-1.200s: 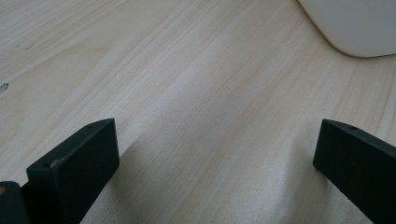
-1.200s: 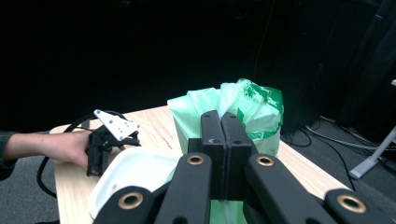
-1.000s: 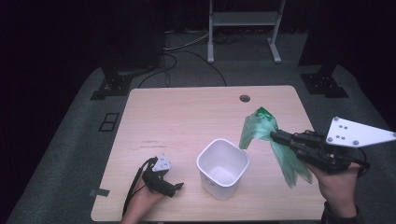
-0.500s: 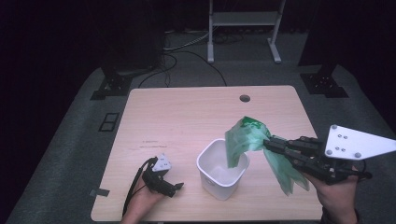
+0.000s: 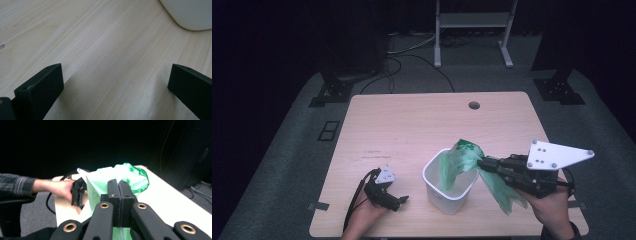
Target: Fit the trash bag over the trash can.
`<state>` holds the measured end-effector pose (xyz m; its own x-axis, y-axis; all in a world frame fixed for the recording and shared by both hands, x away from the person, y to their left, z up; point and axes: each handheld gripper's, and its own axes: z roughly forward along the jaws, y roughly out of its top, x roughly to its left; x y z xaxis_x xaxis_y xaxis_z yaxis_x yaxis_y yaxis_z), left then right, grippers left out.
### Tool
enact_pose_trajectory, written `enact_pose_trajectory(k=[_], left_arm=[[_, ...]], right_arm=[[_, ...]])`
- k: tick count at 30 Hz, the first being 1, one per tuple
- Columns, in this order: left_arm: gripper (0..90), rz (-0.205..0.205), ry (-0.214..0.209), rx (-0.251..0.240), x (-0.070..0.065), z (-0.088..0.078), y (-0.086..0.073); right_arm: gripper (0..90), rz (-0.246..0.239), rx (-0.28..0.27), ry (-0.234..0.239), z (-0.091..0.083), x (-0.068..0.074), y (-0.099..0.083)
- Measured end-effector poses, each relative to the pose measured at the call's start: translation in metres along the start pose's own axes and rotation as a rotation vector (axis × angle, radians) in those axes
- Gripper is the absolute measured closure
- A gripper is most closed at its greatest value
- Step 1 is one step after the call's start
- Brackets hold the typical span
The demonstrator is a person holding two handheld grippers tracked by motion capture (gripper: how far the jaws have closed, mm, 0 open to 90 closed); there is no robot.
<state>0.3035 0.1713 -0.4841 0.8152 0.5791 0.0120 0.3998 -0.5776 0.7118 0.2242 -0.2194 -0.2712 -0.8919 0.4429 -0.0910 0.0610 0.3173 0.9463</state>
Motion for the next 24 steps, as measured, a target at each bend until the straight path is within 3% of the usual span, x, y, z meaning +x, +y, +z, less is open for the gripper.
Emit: enact_pose_trajectory(k=[2, 14, 24], left_arm=[[0.0, 0.0, 0.0, 0.0, 0.0, 0.0, 0.0], [0.0, 0.0, 0.0, 0.001, 0.0, 0.0, 0.0], [0.0, 0.0, 0.0, 0.0, 0.0, 0.0, 0.0]], right_arm=[[90.0, 0.004, 0.036, -0.009, 0.008, -0.003, -0.008], [90.0, 0.03, 0.099, 0.037, 0.039, -0.011, -0.034], [90.0, 0.034, 0.143, 0.045, 0.046, -0.004, -0.052]])
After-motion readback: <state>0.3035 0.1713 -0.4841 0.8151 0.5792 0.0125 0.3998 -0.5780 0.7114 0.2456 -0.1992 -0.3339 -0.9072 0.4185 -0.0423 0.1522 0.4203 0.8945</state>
